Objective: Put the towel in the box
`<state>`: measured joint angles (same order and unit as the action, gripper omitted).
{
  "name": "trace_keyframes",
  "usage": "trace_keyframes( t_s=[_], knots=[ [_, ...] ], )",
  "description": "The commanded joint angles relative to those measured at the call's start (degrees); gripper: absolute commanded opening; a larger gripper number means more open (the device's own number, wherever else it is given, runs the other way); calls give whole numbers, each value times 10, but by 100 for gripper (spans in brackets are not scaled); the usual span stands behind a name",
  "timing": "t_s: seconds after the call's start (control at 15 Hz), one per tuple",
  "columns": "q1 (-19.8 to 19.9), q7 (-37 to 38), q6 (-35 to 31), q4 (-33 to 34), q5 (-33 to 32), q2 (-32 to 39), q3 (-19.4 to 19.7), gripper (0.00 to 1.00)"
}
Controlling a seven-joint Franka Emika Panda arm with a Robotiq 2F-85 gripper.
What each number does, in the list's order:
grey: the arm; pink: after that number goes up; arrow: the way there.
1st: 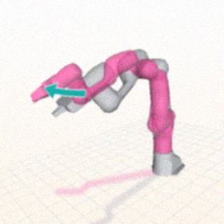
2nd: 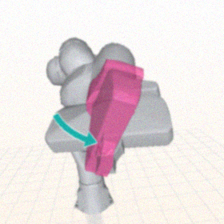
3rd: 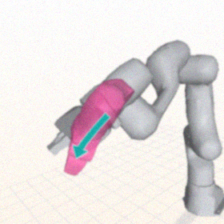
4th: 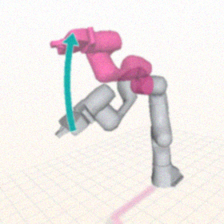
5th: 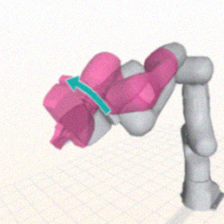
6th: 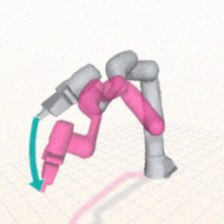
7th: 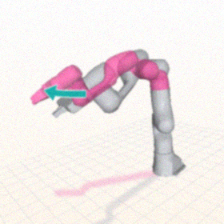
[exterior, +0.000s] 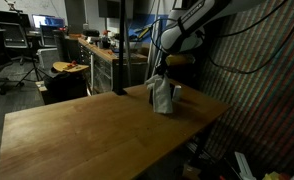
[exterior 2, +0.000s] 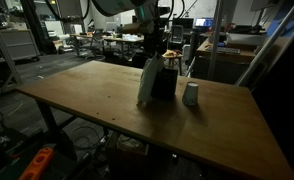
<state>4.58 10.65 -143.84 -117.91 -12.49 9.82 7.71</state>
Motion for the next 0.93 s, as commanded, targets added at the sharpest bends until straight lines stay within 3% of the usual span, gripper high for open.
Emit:
trace_keyframes(
  t_s=[0.0, 0.87],
  knots=[
    [-1, 6, -30, -1, -6, 21, 4, 7],
    [56, -121, -43, 23, 46, 84, 6, 8]
  ],
)
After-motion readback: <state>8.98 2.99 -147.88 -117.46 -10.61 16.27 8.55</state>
